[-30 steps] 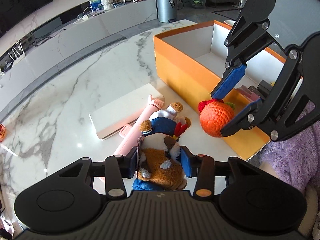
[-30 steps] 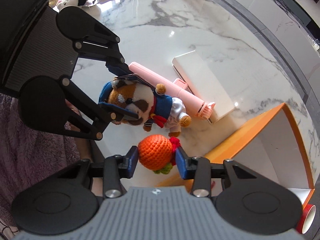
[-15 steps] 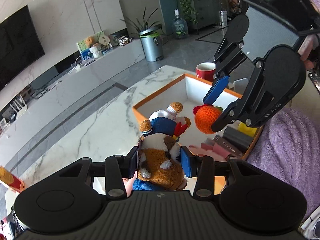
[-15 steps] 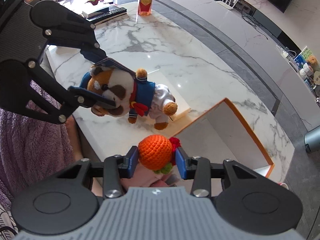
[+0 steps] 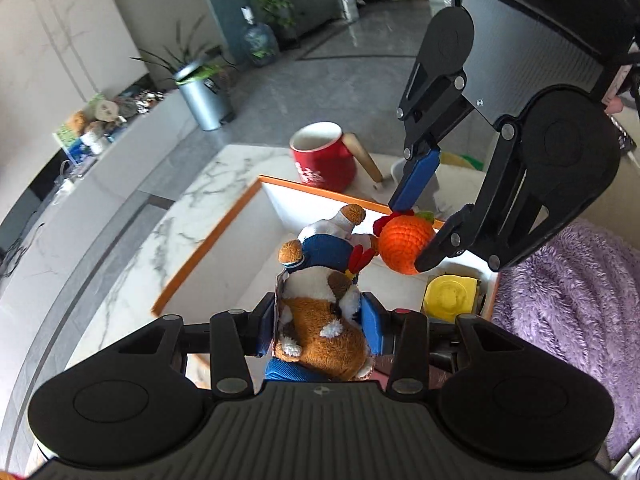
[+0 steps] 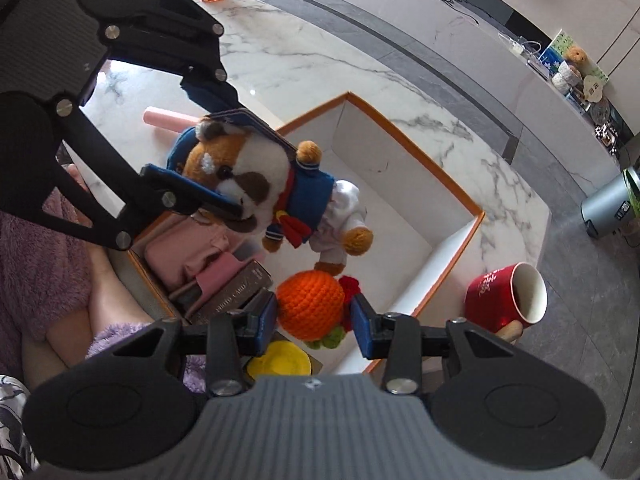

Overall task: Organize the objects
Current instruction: 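Lift the teddy bear with the left tool while the right tool lifts the orange knitted fruit, then lower the teddy bear and knitted fruit into the orange box with both tools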

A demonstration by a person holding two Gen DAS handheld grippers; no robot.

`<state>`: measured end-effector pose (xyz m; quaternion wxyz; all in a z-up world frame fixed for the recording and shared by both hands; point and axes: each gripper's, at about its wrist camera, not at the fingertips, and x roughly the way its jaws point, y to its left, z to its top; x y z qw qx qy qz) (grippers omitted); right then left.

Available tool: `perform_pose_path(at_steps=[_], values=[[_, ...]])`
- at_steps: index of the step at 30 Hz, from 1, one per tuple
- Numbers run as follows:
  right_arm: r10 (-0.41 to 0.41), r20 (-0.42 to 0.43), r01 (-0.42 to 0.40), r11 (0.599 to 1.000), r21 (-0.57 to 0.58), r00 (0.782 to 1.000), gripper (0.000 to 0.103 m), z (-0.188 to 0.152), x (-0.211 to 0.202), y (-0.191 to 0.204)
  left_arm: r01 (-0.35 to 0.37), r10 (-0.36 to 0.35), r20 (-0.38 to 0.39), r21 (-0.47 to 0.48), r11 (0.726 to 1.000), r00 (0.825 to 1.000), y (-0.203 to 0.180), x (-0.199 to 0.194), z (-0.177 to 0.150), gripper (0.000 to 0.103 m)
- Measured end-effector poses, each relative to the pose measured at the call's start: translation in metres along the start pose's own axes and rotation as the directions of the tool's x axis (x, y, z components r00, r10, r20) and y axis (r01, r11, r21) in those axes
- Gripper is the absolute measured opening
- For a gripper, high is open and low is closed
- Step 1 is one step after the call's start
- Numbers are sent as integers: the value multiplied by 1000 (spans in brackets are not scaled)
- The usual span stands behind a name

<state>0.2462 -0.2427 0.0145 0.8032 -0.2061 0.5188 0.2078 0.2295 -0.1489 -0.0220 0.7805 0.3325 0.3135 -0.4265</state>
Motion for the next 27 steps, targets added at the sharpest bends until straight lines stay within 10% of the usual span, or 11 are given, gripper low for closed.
perform_pose_path(at_steps=[27], values=[[133, -127, -134, 991, -3, 983, 42, -12, 75, -25, 281, -265, -212, 47, 959, 941, 7, 134, -10, 53]])
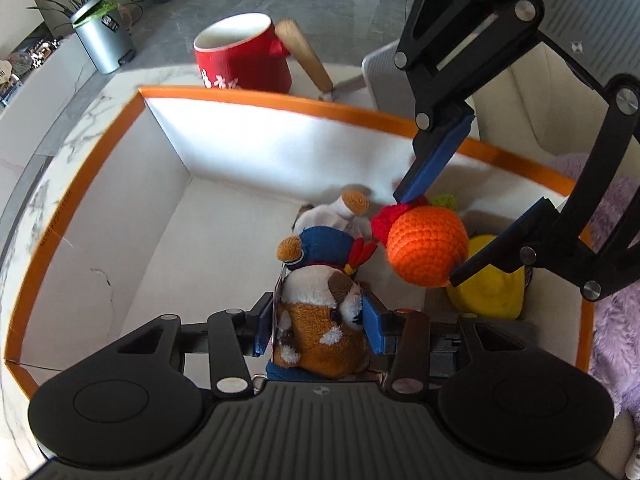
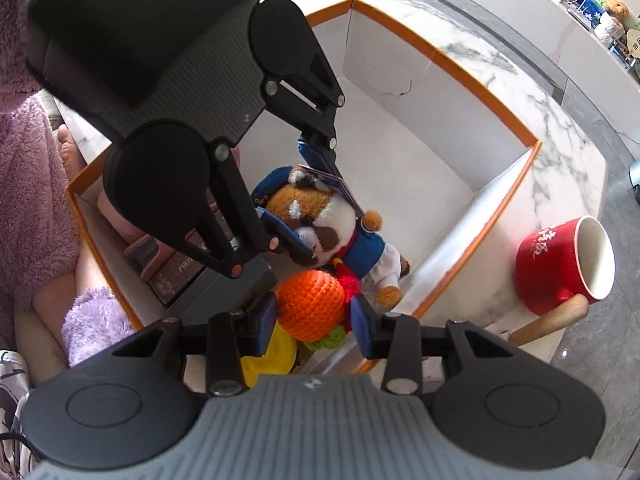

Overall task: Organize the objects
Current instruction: 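Lower the teddy bear and knitted fruit into the orange box with both tools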

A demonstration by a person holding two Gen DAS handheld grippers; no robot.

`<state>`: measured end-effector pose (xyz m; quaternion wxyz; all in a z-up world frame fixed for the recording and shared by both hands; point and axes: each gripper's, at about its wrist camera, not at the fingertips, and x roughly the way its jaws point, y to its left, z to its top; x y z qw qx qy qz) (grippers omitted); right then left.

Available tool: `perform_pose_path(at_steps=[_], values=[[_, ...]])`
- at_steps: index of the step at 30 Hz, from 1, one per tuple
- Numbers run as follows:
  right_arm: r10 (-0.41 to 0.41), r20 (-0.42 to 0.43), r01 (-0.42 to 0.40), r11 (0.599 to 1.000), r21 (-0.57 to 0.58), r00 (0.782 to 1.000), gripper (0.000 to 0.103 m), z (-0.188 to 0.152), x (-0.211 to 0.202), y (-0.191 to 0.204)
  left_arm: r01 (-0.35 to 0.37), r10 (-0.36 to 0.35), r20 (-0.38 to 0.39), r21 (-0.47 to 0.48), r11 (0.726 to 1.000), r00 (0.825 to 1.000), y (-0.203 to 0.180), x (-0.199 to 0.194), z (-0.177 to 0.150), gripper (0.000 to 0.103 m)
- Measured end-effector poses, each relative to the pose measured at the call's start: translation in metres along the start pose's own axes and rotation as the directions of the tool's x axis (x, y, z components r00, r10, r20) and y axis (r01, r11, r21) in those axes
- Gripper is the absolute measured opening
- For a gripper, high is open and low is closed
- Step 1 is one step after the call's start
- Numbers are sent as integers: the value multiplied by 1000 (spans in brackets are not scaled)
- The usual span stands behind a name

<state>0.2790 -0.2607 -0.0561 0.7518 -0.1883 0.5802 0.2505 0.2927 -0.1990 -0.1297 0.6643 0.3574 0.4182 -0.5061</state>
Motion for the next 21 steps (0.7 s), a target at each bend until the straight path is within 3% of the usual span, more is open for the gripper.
perform_pose_path(at_steps=[13, 21], values=[[28, -72, -30, 999, -26, 997, 43, 8, 27, -3, 99, -98, 30, -49, 994, 995, 13, -12, -4, 59], [19, -71, -23, 998, -50, 997, 47, 9, 32, 0, 112, -109, 29, -98, 989, 994, 20, -10, -5, 51]])
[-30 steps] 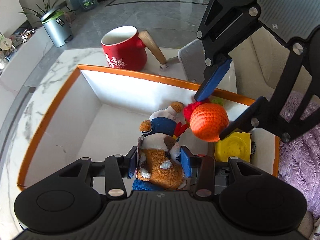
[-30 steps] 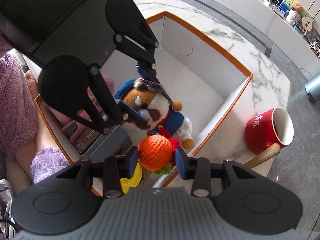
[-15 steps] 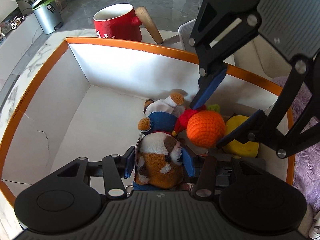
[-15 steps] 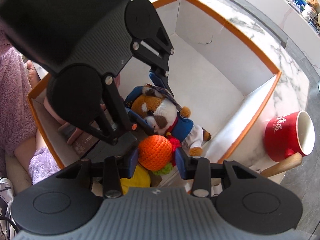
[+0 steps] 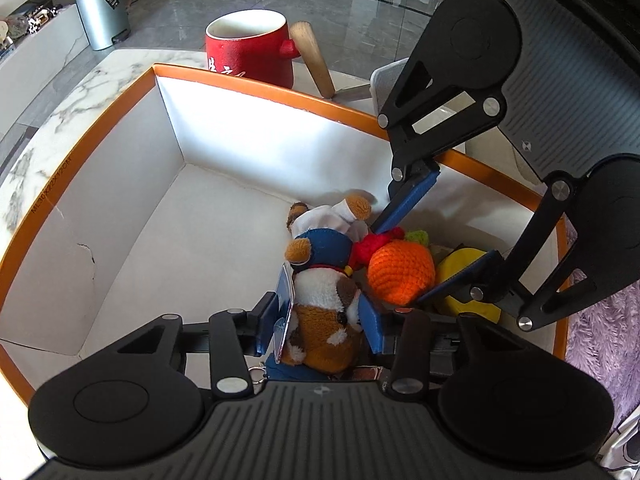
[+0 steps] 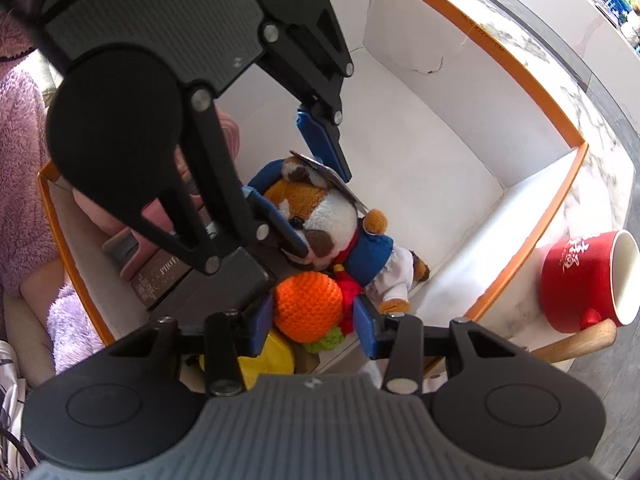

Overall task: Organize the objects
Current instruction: 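Lower the teddy bear and knitted fruit into the orange box with both tools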

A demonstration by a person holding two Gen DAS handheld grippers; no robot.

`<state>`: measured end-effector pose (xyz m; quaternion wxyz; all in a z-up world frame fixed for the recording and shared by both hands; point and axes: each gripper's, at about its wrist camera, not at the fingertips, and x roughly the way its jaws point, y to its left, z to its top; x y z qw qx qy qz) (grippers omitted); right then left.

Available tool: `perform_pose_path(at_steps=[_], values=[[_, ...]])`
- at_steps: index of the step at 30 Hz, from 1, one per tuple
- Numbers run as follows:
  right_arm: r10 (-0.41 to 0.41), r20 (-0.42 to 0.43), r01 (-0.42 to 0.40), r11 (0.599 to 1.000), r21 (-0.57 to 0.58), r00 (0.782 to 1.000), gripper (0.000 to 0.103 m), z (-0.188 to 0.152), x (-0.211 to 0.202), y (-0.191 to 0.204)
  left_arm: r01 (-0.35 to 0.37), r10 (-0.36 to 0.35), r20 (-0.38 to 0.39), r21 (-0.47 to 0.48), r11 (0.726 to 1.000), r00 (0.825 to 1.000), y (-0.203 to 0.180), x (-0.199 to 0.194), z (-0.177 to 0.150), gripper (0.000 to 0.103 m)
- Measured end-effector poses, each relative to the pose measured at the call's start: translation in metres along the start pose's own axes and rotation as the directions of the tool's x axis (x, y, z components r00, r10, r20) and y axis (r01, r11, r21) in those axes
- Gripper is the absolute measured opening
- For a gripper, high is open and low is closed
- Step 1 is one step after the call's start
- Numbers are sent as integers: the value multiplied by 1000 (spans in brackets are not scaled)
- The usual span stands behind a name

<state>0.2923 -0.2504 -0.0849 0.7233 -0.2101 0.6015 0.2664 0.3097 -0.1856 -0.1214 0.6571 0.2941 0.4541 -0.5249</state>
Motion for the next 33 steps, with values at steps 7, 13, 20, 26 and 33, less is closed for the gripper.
perform_pose_path(at_steps=[7, 13, 20, 26, 33], values=[[4, 12, -4, 1000, 3, 1000, 50, -2, -5, -2, 9, -9, 2, 0, 1000, 1000, 0, -2, -3, 50], [20, 13, -20, 1000, -1, 1000, 33, -2, -5, -5, 7, -7, 0, 10, 1000, 1000, -2, -1, -2, 50], [30, -19, -31, 999, -24, 999, 12, -3, 13, -2, 7, -7, 2, 14, 1000, 1000, -2, 0, -2, 50], [45, -24, -45, 999, -10, 999, 7, -7, 17, -4, 9, -9, 0, 12, 1000, 1000, -2, 0, -1, 51], [23, 23, -24, 999, 22, 999, 8, -12, -4, -9, -34, 34, 3, 26, 999, 999, -9, -1, -1, 57]])
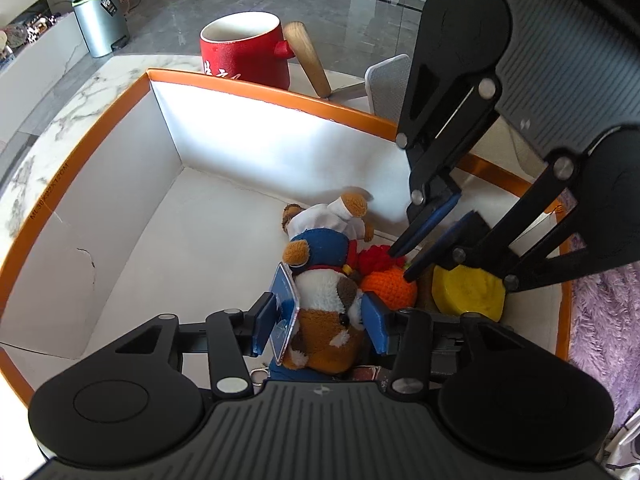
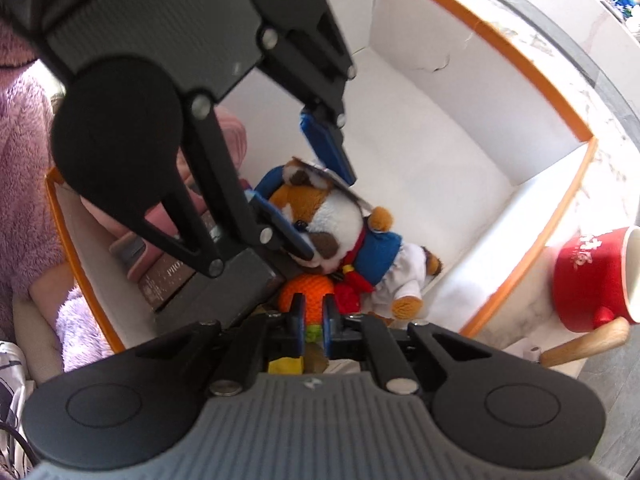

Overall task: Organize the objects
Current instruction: 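Lower the teddy bear and knitted fruit into the orange box with both tools, then open both tools and withdraw them toward the pink tube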

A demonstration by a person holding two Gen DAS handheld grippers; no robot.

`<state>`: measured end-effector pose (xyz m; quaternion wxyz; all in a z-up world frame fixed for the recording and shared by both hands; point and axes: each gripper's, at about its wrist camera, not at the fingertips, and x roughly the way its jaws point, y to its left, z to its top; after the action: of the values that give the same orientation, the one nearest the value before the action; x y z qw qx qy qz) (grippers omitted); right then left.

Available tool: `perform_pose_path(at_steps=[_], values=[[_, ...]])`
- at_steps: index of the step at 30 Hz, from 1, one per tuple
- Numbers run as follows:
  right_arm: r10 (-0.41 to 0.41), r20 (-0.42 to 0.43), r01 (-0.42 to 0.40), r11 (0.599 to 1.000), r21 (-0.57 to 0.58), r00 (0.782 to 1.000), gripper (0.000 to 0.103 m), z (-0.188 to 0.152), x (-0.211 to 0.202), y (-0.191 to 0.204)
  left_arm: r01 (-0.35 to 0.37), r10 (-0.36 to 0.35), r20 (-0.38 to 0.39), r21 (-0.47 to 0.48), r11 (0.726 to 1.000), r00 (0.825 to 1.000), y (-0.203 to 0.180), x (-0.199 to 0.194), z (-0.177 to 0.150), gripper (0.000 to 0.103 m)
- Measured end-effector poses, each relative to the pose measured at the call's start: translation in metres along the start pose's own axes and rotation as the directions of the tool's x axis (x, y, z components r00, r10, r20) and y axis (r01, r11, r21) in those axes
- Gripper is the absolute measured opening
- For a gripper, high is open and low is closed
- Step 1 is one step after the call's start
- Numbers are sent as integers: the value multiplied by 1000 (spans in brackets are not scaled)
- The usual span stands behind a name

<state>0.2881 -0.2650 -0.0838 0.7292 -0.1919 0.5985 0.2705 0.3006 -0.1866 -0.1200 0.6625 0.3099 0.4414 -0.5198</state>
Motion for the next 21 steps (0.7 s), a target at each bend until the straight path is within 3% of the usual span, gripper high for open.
perform_pose_path(at_steps=[10, 13, 21], values=[[-26, 36, 25, 999, 23, 999, 10, -13, -15, 5, -51, 52, 38, -36, 998, 998, -2, -20, 2, 63], [-46, 58, 43, 998, 44, 997, 16, -16, -22, 8, -81, 85, 73, -54, 995, 994, -6, -32, 1, 63], [-137, 196, 98, 975, 197, 971, 31, -29, -51, 21, -155, 183, 213, -140, 978, 960, -28, -87, -13, 63]])
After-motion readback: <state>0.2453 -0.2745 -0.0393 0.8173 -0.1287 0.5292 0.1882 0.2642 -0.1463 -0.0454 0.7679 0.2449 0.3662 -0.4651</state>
